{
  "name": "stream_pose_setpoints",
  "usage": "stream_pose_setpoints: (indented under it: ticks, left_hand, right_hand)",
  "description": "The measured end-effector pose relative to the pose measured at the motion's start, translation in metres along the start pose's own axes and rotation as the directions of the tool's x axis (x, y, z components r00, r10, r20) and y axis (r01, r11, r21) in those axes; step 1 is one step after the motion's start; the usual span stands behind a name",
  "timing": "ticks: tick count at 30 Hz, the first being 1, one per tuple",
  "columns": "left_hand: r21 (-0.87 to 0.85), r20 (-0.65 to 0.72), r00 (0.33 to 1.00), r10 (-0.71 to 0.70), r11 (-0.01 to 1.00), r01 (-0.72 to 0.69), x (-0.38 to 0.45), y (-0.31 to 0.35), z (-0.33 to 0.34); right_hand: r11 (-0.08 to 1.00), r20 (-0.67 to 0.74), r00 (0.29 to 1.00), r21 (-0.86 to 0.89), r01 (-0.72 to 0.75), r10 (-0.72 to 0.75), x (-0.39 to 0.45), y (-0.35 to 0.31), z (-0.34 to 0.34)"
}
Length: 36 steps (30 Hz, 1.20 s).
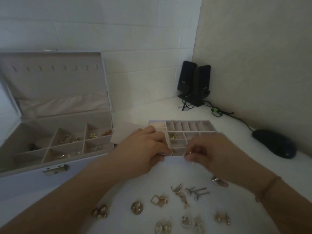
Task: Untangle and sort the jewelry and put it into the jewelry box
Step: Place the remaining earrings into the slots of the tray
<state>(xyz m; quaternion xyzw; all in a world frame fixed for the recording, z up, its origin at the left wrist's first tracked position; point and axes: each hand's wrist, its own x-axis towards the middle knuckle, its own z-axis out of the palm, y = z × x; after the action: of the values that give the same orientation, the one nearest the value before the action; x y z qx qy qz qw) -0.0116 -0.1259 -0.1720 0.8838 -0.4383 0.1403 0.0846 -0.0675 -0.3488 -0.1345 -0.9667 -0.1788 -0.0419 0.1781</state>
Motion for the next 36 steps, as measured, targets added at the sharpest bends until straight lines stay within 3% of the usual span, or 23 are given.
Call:
stream_pose_setpoints:
  ticks: [3, 12, 17, 24, 27, 33, 36]
  left_hand:
    - [-0.019, -0.007, 1.000, 0.003, 1.000, -0.003, 0.000, 0.000, -0.001]
    - [-0.022, 0.018, 1.000, -0.015, 1.000, 0.015, 0.000, 0.001, -0.002]
    - [-0.023, 0.019, 1.000, -0.017, 1.000, 0.017, 0.000, 0.001, -0.002]
    - [-0.025, 0.013, 1.000, -0.013, 1.000, 0.013, -0.001, 0.001, -0.001]
    - [-0.027, 0.007, 1.000, -0.013, 1.000, 0.013, -0.001, 0.001, -0.001]
    - [-0.026, 0.007, 1.000, -0.014, 1.000, 0.015, -0.001, 0.000, -0.001]
    - [-0.029, 0.012, 1.000, -0.019, 0.999, 0.019, 0.000, 0.001, -0.002]
  right_hand:
    - [0.991, -0.169, 0.979, 0.080, -0.106, 0.118, 0.022, 0.026, -0.016]
    - [0.989, -0.013, 0.993, -0.088, -0.122, 0.121, 0.071, 0.058, -0.002]
    - [0.988, -0.205, 0.971, -0.067, -0.141, 0.125, 0.066, 0.064, 0.001]
    - [0.975, -0.070, 0.997, -0.221, 0.028, -0.045, 0.051, 0.063, 0.006]
    - [0.977, -0.110, 0.991, -0.208, 0.053, -0.078, 0.048, 0.063, 0.008]
    - [0.954, 0.007, 0.998, -0.291, 0.065, -0.066, 0.051, 0.068, 0.008]
    - [0.913, 0.086, 0.987, -0.374, 0.161, -0.139, 0.049, 0.069, 0.007]
